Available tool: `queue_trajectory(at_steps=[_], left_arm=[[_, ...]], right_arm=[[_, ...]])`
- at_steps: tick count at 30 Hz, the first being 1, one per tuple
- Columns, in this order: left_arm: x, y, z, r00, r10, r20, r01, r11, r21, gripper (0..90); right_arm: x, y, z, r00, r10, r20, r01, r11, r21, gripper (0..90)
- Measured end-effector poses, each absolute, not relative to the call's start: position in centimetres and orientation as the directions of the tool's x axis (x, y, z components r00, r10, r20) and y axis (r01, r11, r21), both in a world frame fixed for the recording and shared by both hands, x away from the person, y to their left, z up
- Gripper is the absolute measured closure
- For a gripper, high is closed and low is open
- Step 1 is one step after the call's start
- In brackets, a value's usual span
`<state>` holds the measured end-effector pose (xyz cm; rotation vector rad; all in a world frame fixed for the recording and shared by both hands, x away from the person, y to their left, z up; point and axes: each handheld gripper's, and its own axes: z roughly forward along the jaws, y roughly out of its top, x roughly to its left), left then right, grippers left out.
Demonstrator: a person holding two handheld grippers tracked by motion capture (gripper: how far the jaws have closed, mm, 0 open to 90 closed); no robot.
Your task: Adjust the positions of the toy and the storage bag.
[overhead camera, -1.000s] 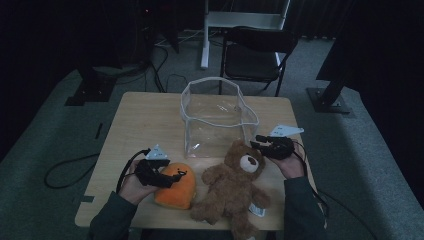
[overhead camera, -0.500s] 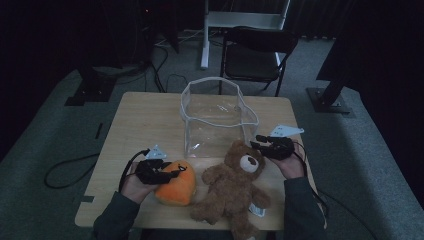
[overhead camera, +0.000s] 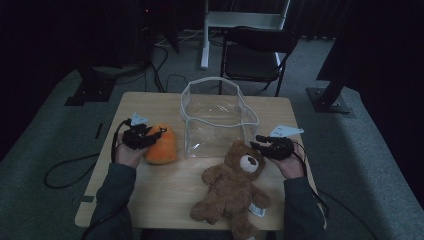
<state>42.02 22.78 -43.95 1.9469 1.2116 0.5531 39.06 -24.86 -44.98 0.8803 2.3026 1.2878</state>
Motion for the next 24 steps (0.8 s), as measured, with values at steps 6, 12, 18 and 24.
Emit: queue_trajectory(at_steps=[6,12,18,24], left_arm=[[45.5,22.2,-45.1,0.453,0.889,-0.066,0.568,-0.231,0.790,57.6],[45.4,22.4,-45.6,0.447,0.888,-0.106,0.569,-0.191,0.800,41.1],[42.5,22.2,-43.7,0.479,0.872,-0.101,0.525,-0.192,0.829,36.9],[38.6,19.8,-43.8,0.580,0.810,-0.091,0.493,-0.260,0.830,35.7]], right_arm=[[39.1,-24.8,-45.1,-0.743,0.670,-0.010,0.344,0.394,0.852,60.7],[39.0,-25.1,-45.1,-0.741,0.671,-0.009,0.345,0.392,0.853,59.9],[39.0,-25.0,-45.1,-0.742,0.670,-0.009,0.345,0.394,0.852,58.8],[39.0,-24.7,-45.2,-0.746,0.666,-0.009,0.345,0.399,0.850,58.6]])
